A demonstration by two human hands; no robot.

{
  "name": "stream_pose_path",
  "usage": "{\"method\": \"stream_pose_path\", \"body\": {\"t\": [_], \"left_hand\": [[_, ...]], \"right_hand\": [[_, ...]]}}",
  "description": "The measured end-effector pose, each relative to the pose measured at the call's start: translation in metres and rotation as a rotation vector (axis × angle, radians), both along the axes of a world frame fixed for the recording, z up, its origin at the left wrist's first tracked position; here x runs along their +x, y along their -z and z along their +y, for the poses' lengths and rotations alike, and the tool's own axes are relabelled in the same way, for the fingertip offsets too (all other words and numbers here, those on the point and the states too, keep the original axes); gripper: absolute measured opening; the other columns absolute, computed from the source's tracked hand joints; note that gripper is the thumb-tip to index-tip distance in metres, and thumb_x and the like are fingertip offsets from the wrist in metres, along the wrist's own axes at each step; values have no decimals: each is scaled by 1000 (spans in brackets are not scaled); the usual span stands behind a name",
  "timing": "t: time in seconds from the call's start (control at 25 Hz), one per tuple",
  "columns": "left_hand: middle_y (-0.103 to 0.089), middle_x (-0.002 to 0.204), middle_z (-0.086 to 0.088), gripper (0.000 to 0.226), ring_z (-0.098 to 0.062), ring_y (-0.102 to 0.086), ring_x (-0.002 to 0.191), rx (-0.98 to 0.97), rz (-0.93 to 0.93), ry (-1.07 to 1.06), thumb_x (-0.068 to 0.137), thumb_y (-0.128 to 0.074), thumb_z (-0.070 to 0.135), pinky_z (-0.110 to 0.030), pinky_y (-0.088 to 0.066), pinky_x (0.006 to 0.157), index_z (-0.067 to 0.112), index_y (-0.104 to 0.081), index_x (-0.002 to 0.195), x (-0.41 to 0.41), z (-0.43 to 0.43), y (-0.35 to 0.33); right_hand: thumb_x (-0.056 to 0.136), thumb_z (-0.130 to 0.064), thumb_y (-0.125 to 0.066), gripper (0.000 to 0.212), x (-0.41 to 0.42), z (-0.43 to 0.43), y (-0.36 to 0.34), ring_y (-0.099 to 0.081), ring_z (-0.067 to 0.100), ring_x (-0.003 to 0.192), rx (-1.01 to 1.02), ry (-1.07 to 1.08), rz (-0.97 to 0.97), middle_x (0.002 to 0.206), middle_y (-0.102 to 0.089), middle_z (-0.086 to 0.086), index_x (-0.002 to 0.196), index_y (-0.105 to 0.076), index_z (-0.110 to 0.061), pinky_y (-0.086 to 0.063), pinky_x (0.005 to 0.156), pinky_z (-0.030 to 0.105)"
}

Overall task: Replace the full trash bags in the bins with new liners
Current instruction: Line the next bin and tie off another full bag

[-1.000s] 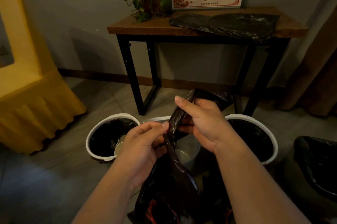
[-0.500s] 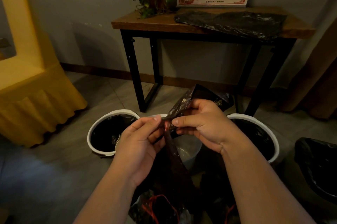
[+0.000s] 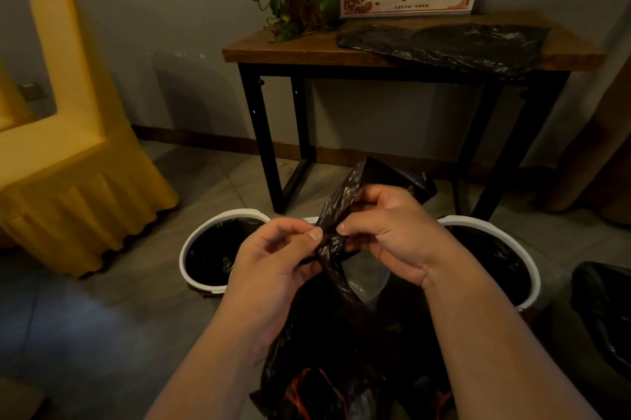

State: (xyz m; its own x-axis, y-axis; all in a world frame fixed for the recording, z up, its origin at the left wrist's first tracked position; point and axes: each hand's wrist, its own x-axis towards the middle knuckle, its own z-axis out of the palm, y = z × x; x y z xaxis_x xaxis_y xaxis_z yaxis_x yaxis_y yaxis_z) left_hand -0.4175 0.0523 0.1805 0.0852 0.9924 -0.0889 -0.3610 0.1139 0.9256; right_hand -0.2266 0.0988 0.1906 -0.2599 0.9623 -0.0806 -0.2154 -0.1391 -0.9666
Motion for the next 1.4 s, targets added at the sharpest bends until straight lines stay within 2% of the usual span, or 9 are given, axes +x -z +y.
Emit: {"method": "stream_pose_path", "body": {"t": [0.16,0.28,0.4,0.52,0.64,0.88,1.16,1.32,1.4], "left_hand": [[-75,100,-13,13,-23,-74,89,-73,-155,-14,83,-79,10,-31,-61,73,12,-77,95,-7,3,2],[-78,108,-17,15,-26,-76,96,-20,-64,-20,87,-83,17,-33,-62,79,13,-78,101,-7,4,4],[-77,108,-21,25,-29,-76,95,33,23,-4,82,-87,20,-34,-62,79,14,-78,104,2,3,5],[-76,96,-17,19,-26,-75,88,25,-32,-47,77,-83,12,-31,-61,72,17,-81,96,2,8,4],[-77,100,-16,20,-26,-77,91,27,-130,-37,80,-82,9,-32,-62,75,17,-81,98,-4,10,5],[-78,100,-18,19,-23,-77,87,37,-133,-27,79,-86,14,-29,-61,72,18,-82,97,-11,11,5],[-76,97,-16,43,-26,-77,90,33,-176,-28,66,-89,7,-32,-62,74,16,-81,108,-18,10,5],[-76,95,-11,38,-24,-77,89,72,-136,-39,71,-84,2,-31,-62,75,19,-82,104,-22,9,5],[-77,96,-10,34,-23,-77,90,93,-120,-37,77,-79,0,-31,-62,76,19,-81,104,-25,10,6]], "right_hand": [[72,4,-72,44,2,3,3,-78,37,97,-14,-31,5,107,-78,22,116,-72,-3,-63,82,47],[75,4,-71,33,1,3,2,-79,34,93,-19,-60,42,105,-79,21,105,-80,-7,-62,72,35],[77,-1,-72,22,-7,1,1,-78,28,86,11,-73,18,96,-79,15,92,-83,-14,-61,70,35],[80,-12,-80,10,-9,0,-3,-77,25,82,45,-51,-14,89,-78,11,87,-82,-19,-63,72,37],[78,-17,-89,15,-5,-4,-6,-78,26,91,58,-104,-87,95,-80,12,90,-81,-22,-63,79,35],[78,4,-84,28,-7,-6,-8,-80,29,88,26,-36,-53,97,-80,21,103,-79,-8,-61,73,27],[86,12,-74,36,-4,-7,-11,-79,23,85,29,-4,-39,91,-80,11,95,-84,-21,-61,71,28],[85,10,-76,34,-2,-6,-13,-78,22,87,15,-12,-43,93,-80,9,101,-82,-19,-62,72,30],[86,-2,-79,27,-1,-8,-14,-77,21,87,-7,-76,-29,96,-79,10,106,-81,-19,-62,73,31]]}}
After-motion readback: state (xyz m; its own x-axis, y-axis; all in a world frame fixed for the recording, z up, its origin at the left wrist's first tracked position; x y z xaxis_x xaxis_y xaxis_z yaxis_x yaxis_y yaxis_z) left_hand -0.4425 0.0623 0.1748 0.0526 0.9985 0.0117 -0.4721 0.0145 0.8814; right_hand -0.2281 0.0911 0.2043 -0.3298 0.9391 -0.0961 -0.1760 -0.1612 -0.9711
